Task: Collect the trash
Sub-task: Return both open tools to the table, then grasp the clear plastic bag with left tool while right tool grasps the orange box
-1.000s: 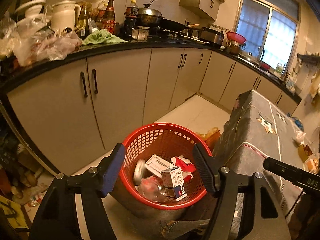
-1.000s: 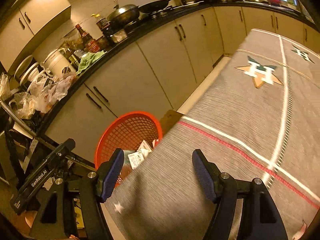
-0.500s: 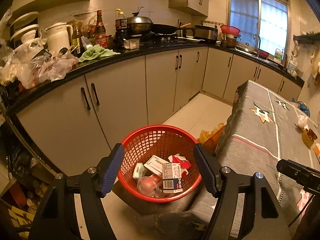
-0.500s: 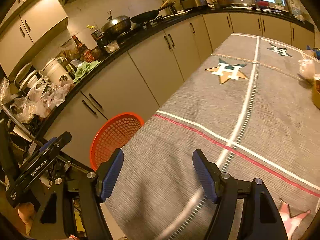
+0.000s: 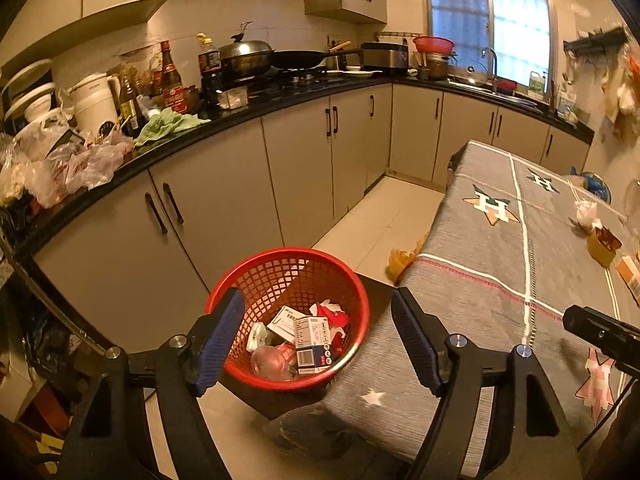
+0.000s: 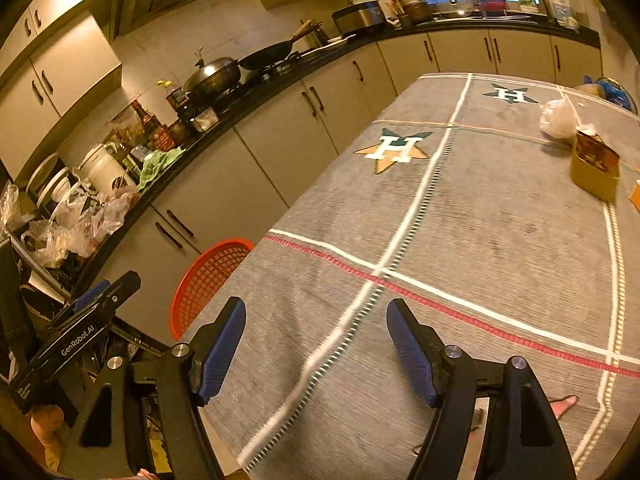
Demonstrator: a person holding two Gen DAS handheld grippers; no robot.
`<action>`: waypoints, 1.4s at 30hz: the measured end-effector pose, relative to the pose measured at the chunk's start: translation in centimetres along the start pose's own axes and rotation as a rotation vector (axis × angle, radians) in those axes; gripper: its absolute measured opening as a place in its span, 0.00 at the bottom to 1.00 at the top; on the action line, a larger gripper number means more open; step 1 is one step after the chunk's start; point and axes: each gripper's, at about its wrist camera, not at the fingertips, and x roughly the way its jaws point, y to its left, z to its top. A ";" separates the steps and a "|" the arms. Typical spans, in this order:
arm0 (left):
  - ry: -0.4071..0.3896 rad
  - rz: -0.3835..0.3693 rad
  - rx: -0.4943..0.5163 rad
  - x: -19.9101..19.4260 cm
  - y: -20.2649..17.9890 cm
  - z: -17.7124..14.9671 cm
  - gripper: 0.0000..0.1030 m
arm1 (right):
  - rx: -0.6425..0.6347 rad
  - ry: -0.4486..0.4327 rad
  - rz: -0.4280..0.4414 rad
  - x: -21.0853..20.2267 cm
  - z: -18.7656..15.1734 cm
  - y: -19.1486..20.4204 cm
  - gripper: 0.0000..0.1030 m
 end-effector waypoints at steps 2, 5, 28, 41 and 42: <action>0.000 0.000 0.014 -0.2 -0.7 0.1 0.73 | 0.008 -0.008 -0.002 -0.5 0.0 -0.6 0.75; 0.001 -0.002 0.037 -0.4 -1.8 0.2 0.73 | 0.026 -0.022 -0.004 -1.3 -0.2 -1.8 0.76; 0.045 -0.438 0.272 -2.3 -19.6 2.5 0.74 | 0.275 -0.170 -0.280 -14.1 -0.8 -20.8 0.77; 0.096 -0.604 0.402 3.6 -34.6 10.0 0.78 | 0.275 -0.129 -0.434 -12.8 5.3 -28.8 0.81; 0.111 -0.612 0.394 4.5 -35.3 10.5 0.78 | 0.278 -0.128 -0.431 -12.5 5.3 -29.2 0.81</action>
